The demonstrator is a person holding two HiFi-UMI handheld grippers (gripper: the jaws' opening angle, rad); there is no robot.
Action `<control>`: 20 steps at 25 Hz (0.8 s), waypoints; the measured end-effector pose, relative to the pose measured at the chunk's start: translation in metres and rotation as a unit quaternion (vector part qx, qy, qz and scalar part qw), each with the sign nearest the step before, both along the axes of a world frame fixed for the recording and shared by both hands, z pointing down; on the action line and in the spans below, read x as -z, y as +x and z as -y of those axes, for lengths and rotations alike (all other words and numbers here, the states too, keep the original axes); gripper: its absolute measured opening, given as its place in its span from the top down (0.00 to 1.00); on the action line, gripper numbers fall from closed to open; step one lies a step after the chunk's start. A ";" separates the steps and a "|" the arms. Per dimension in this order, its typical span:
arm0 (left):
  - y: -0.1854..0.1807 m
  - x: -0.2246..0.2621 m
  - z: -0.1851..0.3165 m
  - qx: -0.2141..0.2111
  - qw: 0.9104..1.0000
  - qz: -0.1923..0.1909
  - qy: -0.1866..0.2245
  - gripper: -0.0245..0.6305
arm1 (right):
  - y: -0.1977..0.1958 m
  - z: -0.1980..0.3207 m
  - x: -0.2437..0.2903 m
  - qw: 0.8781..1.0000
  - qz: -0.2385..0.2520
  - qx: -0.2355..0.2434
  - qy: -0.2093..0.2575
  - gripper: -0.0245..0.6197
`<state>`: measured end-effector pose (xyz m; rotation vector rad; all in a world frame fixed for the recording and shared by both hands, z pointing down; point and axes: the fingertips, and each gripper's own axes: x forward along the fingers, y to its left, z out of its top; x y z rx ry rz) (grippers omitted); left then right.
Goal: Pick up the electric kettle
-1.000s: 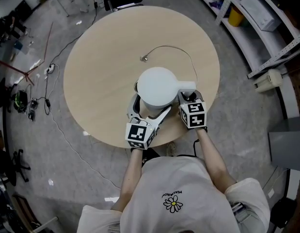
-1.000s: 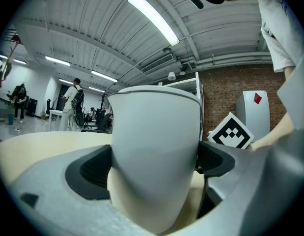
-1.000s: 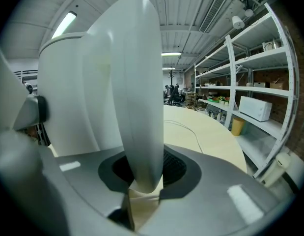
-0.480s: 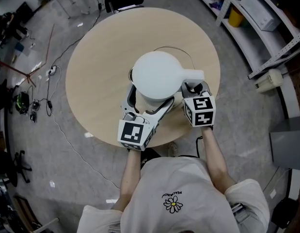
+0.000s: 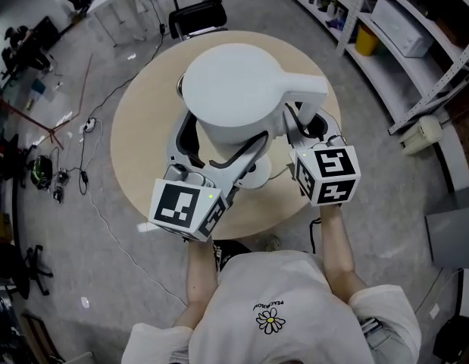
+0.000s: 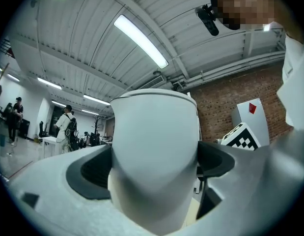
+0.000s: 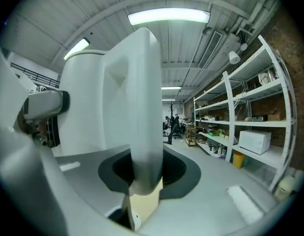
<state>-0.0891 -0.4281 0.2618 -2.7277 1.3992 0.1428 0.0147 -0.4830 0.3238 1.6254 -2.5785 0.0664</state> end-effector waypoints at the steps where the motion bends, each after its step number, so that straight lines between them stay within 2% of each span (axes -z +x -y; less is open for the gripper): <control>1: 0.000 0.007 -0.002 0.003 1.000 0.002 0.006 0.12 | 0.000 0.000 0.007 1.000 0.003 0.002 0.005 0.81; 8: -0.006 0.043 -0.011 0.012 1.000 0.000 0.015 0.12 | -0.007 -0.009 0.044 1.000 0.013 0.013 0.023 0.81; 20: -0.008 0.052 -0.016 0.016 1.000 -0.003 0.025 0.13 | -0.010 -0.013 0.054 0.999 0.010 0.019 0.037 0.81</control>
